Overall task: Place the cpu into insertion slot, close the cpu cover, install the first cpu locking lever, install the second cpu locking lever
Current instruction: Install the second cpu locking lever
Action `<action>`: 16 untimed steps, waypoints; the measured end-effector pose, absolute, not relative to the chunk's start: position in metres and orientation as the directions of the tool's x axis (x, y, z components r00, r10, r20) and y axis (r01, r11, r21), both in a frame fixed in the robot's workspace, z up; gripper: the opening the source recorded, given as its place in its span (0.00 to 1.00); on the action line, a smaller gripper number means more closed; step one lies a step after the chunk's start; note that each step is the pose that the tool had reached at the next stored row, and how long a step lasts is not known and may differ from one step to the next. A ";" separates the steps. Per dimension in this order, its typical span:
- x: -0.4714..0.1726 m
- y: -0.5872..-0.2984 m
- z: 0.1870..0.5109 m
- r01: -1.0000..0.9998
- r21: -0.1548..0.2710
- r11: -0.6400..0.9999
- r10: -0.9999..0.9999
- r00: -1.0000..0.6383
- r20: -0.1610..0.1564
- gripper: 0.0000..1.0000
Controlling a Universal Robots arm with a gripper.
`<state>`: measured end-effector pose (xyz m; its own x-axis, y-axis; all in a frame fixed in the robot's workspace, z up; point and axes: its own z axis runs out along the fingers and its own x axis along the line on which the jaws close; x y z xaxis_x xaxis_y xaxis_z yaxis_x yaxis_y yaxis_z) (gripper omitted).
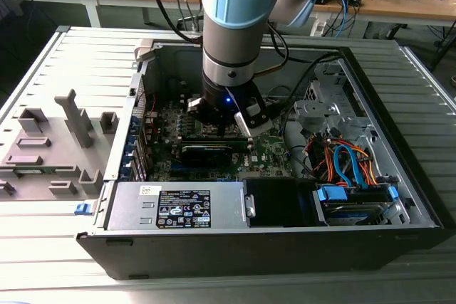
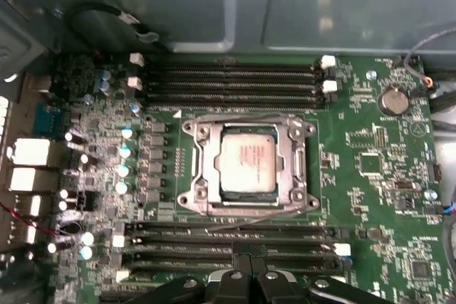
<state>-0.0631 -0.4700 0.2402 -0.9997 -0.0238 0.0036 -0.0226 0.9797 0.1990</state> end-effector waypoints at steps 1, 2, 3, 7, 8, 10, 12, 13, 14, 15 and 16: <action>-0.064 -0.470 0.240 -0.023 0.200 0.979 -0.024 -1.000 0.004 0.11; -0.065 -0.468 0.239 -0.024 0.201 0.979 -0.025 -1.000 0.003 0.11; -0.065 -0.466 0.239 -0.026 0.201 0.979 -0.027 -1.000 0.004 0.11; -0.067 -0.457 0.238 -0.039 0.201 0.979 -0.040 -0.999 0.003 0.11; -0.068 -0.457 0.238 -0.039 0.201 0.979 -0.041 -0.999 0.003 0.11; -0.070 -0.456 0.237 -0.041 0.201 0.979 -0.042 -0.999 0.004 0.11; -0.074 -0.456 0.237 -0.041 0.201 0.979 -0.043 -0.999 0.004 0.11; -0.076 -0.456 0.236 -0.041 0.201 0.979 -0.043 -0.999 0.003 0.11; -0.079 -0.456 0.234 -0.041 0.201 0.979 -0.043 -0.999 0.003 0.11; -0.082 -0.456 0.231 -0.041 0.201 0.979 -0.043 -0.999 0.004 0.11; -0.083 -0.456 0.229 -0.041 0.201 0.979 -0.043 -0.999 0.003 0.11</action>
